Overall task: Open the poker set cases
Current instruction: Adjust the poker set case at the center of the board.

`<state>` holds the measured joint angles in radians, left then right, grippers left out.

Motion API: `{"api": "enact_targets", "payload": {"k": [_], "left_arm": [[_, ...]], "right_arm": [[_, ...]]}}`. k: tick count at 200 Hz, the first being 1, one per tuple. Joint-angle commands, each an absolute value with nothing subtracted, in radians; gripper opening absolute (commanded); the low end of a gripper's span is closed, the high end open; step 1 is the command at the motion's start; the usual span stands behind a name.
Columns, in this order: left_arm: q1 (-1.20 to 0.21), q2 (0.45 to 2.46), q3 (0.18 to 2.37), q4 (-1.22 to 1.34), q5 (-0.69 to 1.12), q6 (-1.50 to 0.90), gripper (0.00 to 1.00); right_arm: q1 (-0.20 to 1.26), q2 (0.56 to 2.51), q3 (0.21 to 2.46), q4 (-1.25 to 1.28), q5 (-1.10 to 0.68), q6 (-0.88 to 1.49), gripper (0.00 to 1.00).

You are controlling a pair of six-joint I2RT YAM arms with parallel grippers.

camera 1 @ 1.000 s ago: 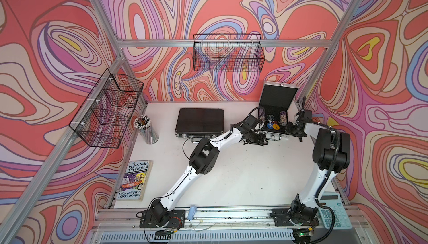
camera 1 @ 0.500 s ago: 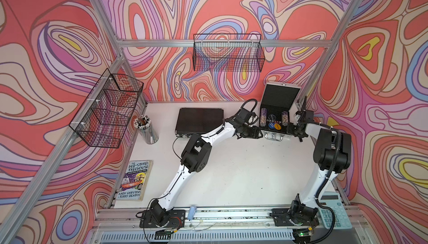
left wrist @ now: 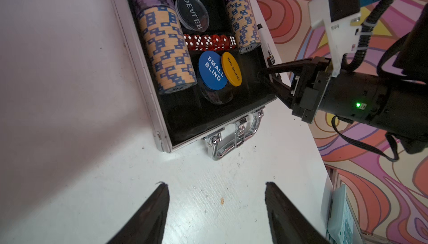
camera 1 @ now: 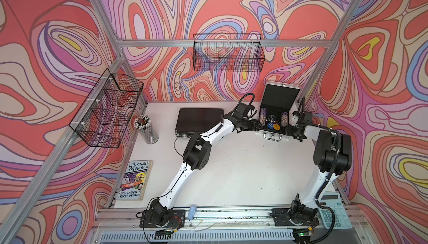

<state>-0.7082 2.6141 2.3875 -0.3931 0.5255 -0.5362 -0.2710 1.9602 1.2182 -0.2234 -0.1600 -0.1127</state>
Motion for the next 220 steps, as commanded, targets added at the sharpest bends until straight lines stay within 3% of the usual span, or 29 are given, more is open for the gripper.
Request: {"api": "enact_targets", "payload": {"k": [1, 66, 102, 140, 154, 173, 203, 220], "left_arm": [[-0.710, 2.668, 2.427, -0.389, 0.544, -0.568, 0.69], [-0.713, 2.705, 2.448, -0.364, 0.526, -0.577, 0.69], [-0.705, 2.664, 2.443, -0.364, 0.464, -0.531, 0.73], [-0.680, 2.685, 2.444, -0.310, 0.480, -0.564, 0.76], [-0.678, 2.691, 2.445, -0.303, 0.488, -0.566, 0.76], [-0.677, 2.677, 2.438, -0.309, 0.489, -0.550, 0.76], [-0.653, 2.634, 2.383, -0.289, 0.493, -0.533, 0.76], [-0.632, 2.606, 2.343, -0.274, 0.500, -0.531, 0.76]], "right_arm": [[-0.230, 1.936, 1.189, -0.230, -0.206, -0.181, 0.16], [-0.228, 1.933, 1.178, -0.215, -0.160, -0.168, 0.20], [-0.228, 1.937, 1.168, -0.215, -0.028, -0.108, 0.24], [-0.228, 1.893, 1.125, -0.196, 0.012, 0.008, 0.43], [-0.228, 1.888, 1.113, -0.184, -0.010, 0.017, 0.45], [-0.227, 1.900, 1.122, -0.193, -0.063, 0.026, 0.38], [-0.208, 1.898, 1.096, -0.167, -0.110, 0.036, 0.15], [-0.180, 1.895, 1.080, -0.165, -0.104, 0.026, 0.06]]}}
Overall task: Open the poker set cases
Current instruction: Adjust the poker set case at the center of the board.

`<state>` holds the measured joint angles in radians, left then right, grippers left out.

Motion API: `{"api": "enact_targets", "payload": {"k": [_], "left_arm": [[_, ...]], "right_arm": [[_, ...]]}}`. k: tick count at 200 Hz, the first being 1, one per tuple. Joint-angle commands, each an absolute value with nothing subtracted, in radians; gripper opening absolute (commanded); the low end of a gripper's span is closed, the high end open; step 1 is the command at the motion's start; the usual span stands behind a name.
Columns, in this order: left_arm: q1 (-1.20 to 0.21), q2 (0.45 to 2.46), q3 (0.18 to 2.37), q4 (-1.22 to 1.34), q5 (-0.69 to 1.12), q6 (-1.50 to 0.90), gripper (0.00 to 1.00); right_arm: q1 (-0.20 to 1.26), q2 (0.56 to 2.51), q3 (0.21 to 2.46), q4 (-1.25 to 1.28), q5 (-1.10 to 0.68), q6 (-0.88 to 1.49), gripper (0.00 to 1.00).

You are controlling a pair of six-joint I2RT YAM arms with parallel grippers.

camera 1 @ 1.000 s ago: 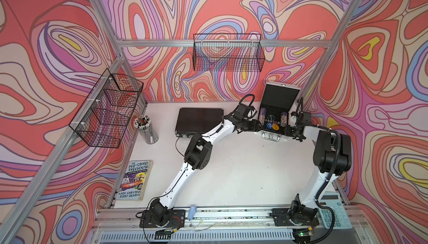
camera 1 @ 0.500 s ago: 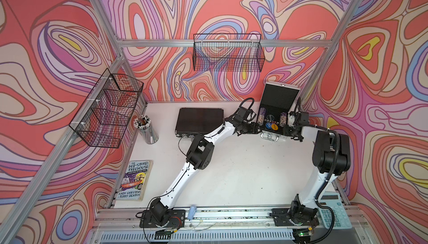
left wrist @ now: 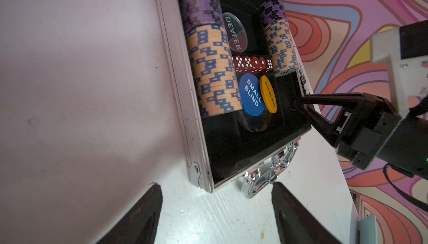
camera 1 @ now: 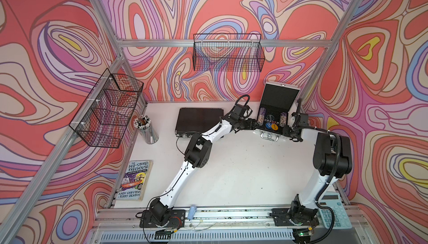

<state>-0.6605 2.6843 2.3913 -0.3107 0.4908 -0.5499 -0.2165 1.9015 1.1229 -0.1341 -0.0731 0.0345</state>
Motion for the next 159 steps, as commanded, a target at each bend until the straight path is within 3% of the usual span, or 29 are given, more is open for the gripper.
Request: {"api": "enact_targets", "payload": {"k": [1, 17, 96, 159], "left_arm": [[-0.630, 2.605, 2.341, -0.273, 0.500, -0.530, 0.76], [-0.612, 2.576, 2.304, -0.271, 0.503, -0.517, 0.76], [-0.563, 2.446, 2.129, -0.291, 0.515, -0.445, 0.76], [-0.594, 2.396, 1.976, -0.272, 0.556, -0.455, 0.75]], "right_arm": [[-0.178, 1.895, 1.079, -0.165, -0.103, 0.026, 0.06], [-0.152, 1.881, 1.055, -0.166, -0.094, 0.015, 0.00], [-0.030, 1.767, 0.875, -0.111, -0.063, 0.005, 0.00], [-0.030, 1.857, 0.973, -0.159, 0.084, -0.021, 0.00]]}}
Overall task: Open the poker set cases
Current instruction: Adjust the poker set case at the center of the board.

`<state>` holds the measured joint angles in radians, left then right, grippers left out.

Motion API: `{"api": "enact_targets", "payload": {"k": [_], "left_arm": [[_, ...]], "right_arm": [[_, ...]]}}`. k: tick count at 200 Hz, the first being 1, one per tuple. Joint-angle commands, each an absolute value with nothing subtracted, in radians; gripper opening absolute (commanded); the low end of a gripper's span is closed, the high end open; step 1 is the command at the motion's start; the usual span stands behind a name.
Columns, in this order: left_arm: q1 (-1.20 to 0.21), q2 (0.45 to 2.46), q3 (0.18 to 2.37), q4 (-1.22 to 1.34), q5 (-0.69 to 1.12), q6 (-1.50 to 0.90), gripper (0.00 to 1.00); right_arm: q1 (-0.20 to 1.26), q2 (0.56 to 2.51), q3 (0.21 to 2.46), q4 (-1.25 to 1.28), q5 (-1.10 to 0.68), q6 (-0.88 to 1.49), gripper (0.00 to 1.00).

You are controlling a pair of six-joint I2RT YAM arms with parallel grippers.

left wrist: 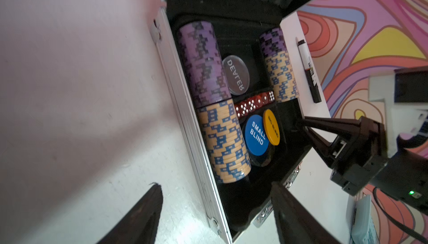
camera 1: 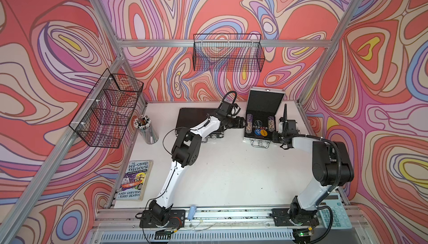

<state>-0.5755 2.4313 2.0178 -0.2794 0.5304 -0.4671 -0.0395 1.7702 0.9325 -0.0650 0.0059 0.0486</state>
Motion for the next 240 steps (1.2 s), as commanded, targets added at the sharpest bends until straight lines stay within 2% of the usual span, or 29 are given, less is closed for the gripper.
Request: {"api": "enact_targets", "payload": {"k": [1, 44, 66, 142, 240], "left_arm": [[-0.596, 2.396, 1.974, -0.271, 0.556, -0.455, 0.75], [-0.638, 2.419, 1.990, -0.271, 0.571, -0.468, 0.75], [-0.654, 2.454, 2.036, -0.273, 0.574, -0.476, 0.75], [-0.699, 2.588, 2.213, -0.306, 0.592, -0.514, 0.75], [-0.736, 2.771, 2.468, -0.315, 0.600, -0.597, 0.75]], "right_arm": [[-0.030, 1.859, 0.976, -0.160, 0.085, -0.023, 0.00], [-0.040, 1.924, 1.073, -0.176, 0.107, -0.095, 0.01], [-0.063, 1.932, 1.105, -0.189, 0.089, -0.099, 0.06], [-0.131, 1.928, 1.143, -0.211, 0.048, -0.015, 0.33], [-0.212, 2.002, 1.199, -0.239, 0.068, 0.052, 0.26]]}}
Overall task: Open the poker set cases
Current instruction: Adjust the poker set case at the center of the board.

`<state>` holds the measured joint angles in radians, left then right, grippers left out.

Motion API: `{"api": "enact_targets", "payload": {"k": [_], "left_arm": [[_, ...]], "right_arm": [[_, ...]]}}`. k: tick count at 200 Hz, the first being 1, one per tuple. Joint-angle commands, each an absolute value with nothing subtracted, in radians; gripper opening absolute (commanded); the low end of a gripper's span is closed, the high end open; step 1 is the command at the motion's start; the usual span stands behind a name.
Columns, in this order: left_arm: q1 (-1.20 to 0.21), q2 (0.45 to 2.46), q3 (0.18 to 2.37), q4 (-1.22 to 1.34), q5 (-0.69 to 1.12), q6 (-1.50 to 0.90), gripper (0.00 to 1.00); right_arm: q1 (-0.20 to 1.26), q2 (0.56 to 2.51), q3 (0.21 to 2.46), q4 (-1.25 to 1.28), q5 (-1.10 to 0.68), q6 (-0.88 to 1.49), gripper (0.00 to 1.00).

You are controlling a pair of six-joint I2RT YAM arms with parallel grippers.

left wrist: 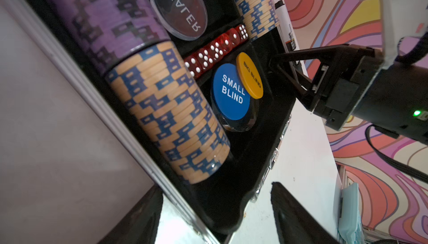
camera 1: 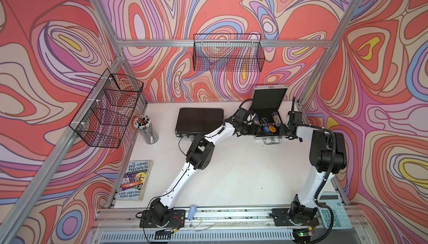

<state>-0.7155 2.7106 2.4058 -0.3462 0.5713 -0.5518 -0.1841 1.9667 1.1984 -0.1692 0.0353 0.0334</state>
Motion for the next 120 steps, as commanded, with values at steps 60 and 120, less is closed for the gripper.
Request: {"api": "enact_targets", "payload": {"k": [60, 120], "left_arm": [[-0.737, 2.817, 2.528, -0.289, 0.595, -0.640, 0.76], [-0.722, 2.769, 2.479, -0.281, 0.572, -0.629, 0.82]], "right_arm": [[-0.237, 1.995, 1.192, -0.226, 0.097, 0.081, 0.23], [-0.239, 1.982, 1.195, -0.235, 0.122, 0.096, 0.29]]}}
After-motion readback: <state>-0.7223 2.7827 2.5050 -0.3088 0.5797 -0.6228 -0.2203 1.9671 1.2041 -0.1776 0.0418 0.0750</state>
